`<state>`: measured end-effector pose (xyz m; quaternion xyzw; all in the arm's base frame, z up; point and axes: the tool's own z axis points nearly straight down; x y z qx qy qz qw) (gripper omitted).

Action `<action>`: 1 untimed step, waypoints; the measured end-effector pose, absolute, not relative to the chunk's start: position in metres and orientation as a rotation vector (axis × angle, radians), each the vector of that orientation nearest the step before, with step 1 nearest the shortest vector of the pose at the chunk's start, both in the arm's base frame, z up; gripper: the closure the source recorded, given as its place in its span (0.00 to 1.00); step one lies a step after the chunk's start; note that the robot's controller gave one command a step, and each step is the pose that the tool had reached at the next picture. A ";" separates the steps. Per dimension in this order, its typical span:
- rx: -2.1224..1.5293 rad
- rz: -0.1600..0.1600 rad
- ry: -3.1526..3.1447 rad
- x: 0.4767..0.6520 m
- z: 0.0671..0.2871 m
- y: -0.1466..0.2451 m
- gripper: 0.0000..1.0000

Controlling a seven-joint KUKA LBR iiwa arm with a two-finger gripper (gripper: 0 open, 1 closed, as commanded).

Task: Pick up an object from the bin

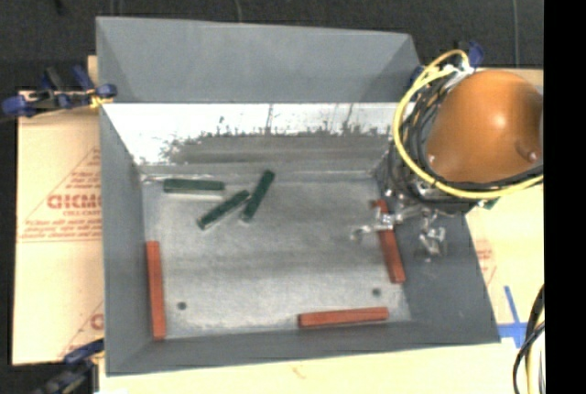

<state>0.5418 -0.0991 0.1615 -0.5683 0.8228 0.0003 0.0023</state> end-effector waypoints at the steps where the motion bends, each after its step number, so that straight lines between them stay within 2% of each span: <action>1: -1.986 -0.004 2.429 0.546 0.158 -0.102 0.00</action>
Offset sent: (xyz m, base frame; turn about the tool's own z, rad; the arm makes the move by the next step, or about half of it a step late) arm 0.0044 -0.0112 -0.0798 -0.6374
